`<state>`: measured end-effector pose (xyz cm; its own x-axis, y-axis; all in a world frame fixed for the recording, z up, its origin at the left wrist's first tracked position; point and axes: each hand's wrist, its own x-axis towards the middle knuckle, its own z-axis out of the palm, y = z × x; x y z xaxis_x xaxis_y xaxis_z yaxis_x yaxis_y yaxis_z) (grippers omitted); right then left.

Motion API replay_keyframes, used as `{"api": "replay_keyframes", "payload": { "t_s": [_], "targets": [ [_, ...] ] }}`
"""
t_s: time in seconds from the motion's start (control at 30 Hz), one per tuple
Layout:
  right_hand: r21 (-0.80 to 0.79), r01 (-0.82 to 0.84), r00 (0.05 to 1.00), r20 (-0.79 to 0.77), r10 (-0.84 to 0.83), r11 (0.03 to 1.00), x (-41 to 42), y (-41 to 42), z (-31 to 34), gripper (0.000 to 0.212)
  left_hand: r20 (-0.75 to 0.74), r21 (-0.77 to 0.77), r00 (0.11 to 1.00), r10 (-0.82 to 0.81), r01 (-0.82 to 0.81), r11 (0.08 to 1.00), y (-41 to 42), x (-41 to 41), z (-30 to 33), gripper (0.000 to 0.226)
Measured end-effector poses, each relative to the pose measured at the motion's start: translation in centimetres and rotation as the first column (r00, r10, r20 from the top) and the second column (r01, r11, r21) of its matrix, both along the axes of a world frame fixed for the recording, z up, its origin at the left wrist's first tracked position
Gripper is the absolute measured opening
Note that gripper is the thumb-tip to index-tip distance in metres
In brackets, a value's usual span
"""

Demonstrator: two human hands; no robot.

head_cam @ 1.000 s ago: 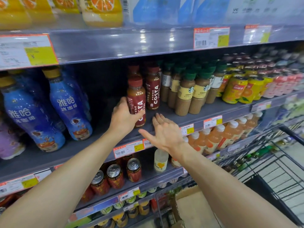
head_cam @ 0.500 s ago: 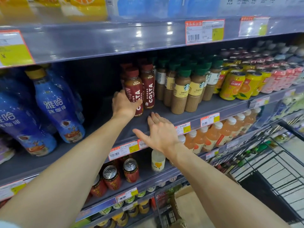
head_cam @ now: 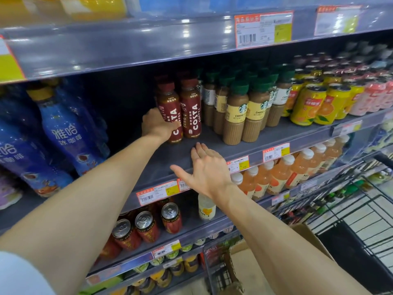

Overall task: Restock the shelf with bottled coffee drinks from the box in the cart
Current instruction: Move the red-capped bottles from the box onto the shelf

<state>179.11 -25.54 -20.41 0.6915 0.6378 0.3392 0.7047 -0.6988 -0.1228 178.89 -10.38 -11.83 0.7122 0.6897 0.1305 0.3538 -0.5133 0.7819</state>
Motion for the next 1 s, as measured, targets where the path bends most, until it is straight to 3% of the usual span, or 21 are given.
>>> {"api": "replay_keyframes", "payload": {
  "t_s": [0.4, 0.57, 0.67, 0.73, 0.83, 0.9, 1.0],
  "targets": [
    [0.007, -0.010, 1.000, -0.017, 0.010, 1.000, 0.4, 0.2, -0.5, 0.105, -0.009, -0.021, 1.000, -0.003, 0.002, 1.000, 0.0, 0.5, 0.3, 0.058],
    [-0.039, -0.016, 0.999, -0.039, 0.014, 0.999, 0.2, 0.1, 0.1, 0.113, -0.088, -0.001, 0.995, 0.056, -0.057, 0.998, 0.5, 0.1, -0.8, 0.082],
    [-0.060, -0.033, 0.998, -0.051, 0.029, 0.998, 0.4, -0.1, 0.4, 0.109, -0.138, 0.179, 0.989, 0.060, -0.035, 0.983, -0.5, -2.0, -1.7, 0.086],
    [-0.056, -0.065, 0.997, -0.051, 0.062, 0.996, 0.6, -0.6, 0.5, 0.099, -0.165, 0.431, 0.986, -0.012, 0.083, 0.899, -1.7, -4.2, -2.4, 0.073],
    [0.011, -0.099, 0.994, 0.049, 0.098, 0.995, -0.2, -1.8, 0.1, 0.090, -0.267, 0.701, 0.961, -0.072, 0.245, 0.670, -3.4, -7.8, -3.4, 0.071],
    [0.060, -0.164, 0.983, 0.096, 0.158, 0.985, -1.9, -2.8, -0.9, 0.084, -0.345, 0.731, 0.936, -0.074, 0.317, 0.603, -4.7, -10.4, -4.0, 0.073],
    [0.069, -0.264, 0.964, 0.047, 0.261, 0.962, -5.2, -4.2, -2.8, 0.080, -0.410, 0.711, 0.911, -0.049, 0.353, 0.608, -6.6, -14.8, -5.1, 0.071]
  ]
}}
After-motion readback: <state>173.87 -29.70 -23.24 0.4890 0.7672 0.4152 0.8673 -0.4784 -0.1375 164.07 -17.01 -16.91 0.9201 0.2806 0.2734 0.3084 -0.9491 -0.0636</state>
